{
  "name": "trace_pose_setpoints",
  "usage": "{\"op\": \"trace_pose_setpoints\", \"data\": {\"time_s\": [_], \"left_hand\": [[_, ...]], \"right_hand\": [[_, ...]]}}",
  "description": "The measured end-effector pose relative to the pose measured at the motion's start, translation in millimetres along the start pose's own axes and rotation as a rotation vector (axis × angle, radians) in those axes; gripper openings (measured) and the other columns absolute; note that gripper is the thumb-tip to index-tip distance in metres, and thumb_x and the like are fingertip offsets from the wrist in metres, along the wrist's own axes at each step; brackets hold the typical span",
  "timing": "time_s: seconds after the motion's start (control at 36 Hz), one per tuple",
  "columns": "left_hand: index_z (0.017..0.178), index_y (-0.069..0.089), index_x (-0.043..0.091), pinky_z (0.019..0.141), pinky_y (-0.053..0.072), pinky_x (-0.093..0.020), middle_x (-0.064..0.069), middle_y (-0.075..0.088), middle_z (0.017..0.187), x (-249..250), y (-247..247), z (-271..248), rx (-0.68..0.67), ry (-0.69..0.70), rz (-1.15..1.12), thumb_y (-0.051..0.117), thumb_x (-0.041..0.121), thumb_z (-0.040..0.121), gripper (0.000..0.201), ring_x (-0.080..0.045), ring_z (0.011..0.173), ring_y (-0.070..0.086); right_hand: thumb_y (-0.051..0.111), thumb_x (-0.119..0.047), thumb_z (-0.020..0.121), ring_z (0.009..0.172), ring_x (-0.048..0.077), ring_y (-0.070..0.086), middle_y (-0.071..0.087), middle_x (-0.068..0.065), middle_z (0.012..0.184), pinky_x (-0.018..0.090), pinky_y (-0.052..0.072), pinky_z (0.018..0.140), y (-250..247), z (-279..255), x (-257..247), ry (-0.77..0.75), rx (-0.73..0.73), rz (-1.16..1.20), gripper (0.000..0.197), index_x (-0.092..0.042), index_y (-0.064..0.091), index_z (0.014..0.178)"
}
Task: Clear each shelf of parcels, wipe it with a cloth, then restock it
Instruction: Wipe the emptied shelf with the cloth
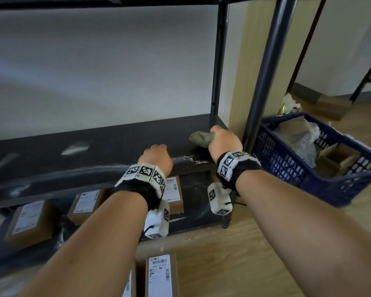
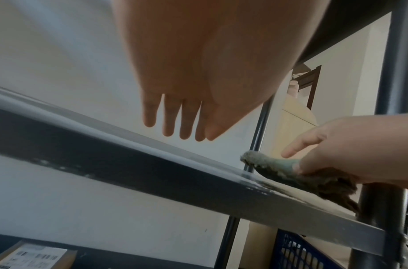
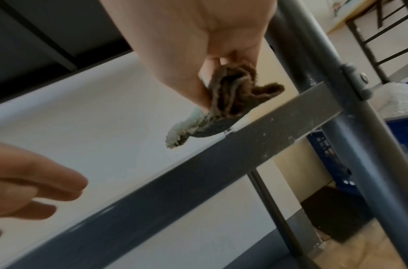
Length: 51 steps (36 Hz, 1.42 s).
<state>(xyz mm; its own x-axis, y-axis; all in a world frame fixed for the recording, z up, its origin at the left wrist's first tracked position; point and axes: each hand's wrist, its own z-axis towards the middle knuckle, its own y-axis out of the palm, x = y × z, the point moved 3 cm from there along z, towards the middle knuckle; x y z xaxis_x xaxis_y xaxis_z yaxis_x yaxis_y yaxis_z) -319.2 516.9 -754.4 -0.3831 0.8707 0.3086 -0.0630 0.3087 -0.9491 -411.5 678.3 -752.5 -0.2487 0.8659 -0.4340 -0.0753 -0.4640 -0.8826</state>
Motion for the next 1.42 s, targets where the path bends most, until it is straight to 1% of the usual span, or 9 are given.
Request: {"op": "trace_pose_setpoints", "data": {"time_s": [0.22, 0.39, 0.53, 0.64, 0.72, 0.81, 0.92, 1.11, 1.42], "left_hand": [[0.136, 0.047, 0.008, 0.095, 0.048, -0.041, -0.015, 0.049, 0.134, 16, 5, 50, -0.146, -0.082, 0.067, 0.044, 0.012, 0.093, 0.043, -0.031, 0.116, 0.053], [0.132, 0.05, 0.006, 0.095, 0.045, -0.037, -0.015, 0.049, 0.136, 31, 4, 83, -0.188, -0.115, 0.097, 0.044, 0.014, 0.094, 0.039, -0.032, 0.12, 0.051], [0.123, 0.057, 0.003, 0.094, 0.042, -0.032, -0.012, 0.055, 0.13, 35, 10, 94, -0.275, -0.073, 0.175, 0.043, 0.012, 0.096, 0.032, -0.029, 0.121, 0.053], [0.076, 0.062, 0.018, 0.07, 0.044, -0.029, -0.006, 0.065, 0.092, 18, 20, 117, -0.328, -0.092, 0.184, 0.057, 0.015, 0.085, 0.01, -0.026, 0.083, 0.061], [0.057, 0.051, 0.027, 0.056, 0.04, -0.022, 0.0, 0.068, 0.081, 3, 40, 148, -0.358, -0.109, 0.144, 0.062, 0.02, 0.081, 0.027, -0.01, 0.058, 0.053], [0.077, 0.063, 0.013, 0.06, 0.047, -0.021, -0.006, 0.064, 0.08, 25, 6, 106, -0.341, -0.04, 0.178, 0.058, 0.014, 0.091, 0.015, -0.019, 0.079, 0.065], [0.075, 0.057, 0.009, 0.066, 0.044, -0.029, -0.007, 0.055, 0.073, 34, 5, 98, -0.236, -0.021, 0.214, 0.051, 0.01, 0.091, 0.017, -0.024, 0.072, 0.055], [0.101, 0.066, 0.004, 0.07, 0.045, -0.03, -0.012, 0.067, 0.103, 30, 7, 98, -0.236, -0.041, 0.225, 0.053, 0.013, 0.092, 0.019, -0.029, 0.093, 0.063], [0.093, 0.068, 0.012, 0.069, 0.044, -0.03, -0.009, 0.069, 0.099, 17, 5, 105, -0.174, -0.04, 0.177, 0.054, 0.016, 0.09, 0.015, -0.028, 0.091, 0.064]], "right_hand": [[0.049, -0.022, 0.094, 0.1, 0.032, 0.062, 0.065, 0.012, 0.111, 0.036, 0.049, 0.081, 14, 48, -4, 0.075, -0.306, -0.219, 0.029, -0.008, 0.063, 0.116], [0.058, -0.027, 0.09, 0.075, 0.025, 0.06, 0.067, 0.005, 0.091, 0.03, 0.047, 0.067, 23, 65, -15, 0.049, -0.283, -0.179, 0.019, -0.014, 0.069, 0.098], [0.048, -0.011, 0.095, 0.081, 0.027, 0.058, 0.063, 0.009, 0.095, 0.033, 0.046, 0.069, -2, 89, -7, 0.173, -0.168, -0.066, 0.014, -0.006, 0.061, 0.097], [0.047, -0.026, 0.099, 0.11, 0.034, 0.059, 0.061, 0.015, 0.118, 0.039, 0.047, 0.093, -1, 94, -3, 0.244, -0.387, -0.084, 0.032, -0.004, 0.059, 0.119], [0.05, -0.02, 0.097, 0.114, 0.036, 0.055, 0.057, 0.017, 0.125, 0.044, 0.044, 0.098, 7, 94, -6, 0.244, -0.437, -0.15, 0.022, -0.009, 0.058, 0.114], [0.048, -0.016, 0.098, 0.116, 0.034, 0.054, 0.054, 0.017, 0.124, 0.039, 0.042, 0.096, 6, 89, -7, 0.253, -0.449, -0.161, 0.019, -0.01, 0.057, 0.114], [0.044, -0.014, 0.098, 0.115, 0.034, 0.054, 0.053, 0.016, 0.127, 0.04, 0.047, 0.094, 5, 81, -8, 0.214, -0.383, -0.181, 0.021, -0.011, 0.059, 0.112], [0.052, -0.029, 0.095, 0.074, 0.025, 0.051, 0.052, 0.005, 0.074, 0.032, 0.041, 0.068, 15, 68, -40, 0.102, -0.315, -0.162, 0.026, -0.008, 0.055, 0.081], [0.045, -0.016, 0.1, 0.116, 0.035, 0.056, 0.059, 0.015, 0.123, 0.039, 0.045, 0.096, 12, 120, -28, 0.234, -0.323, -0.082, 0.03, 0.001, 0.057, 0.121]]}}
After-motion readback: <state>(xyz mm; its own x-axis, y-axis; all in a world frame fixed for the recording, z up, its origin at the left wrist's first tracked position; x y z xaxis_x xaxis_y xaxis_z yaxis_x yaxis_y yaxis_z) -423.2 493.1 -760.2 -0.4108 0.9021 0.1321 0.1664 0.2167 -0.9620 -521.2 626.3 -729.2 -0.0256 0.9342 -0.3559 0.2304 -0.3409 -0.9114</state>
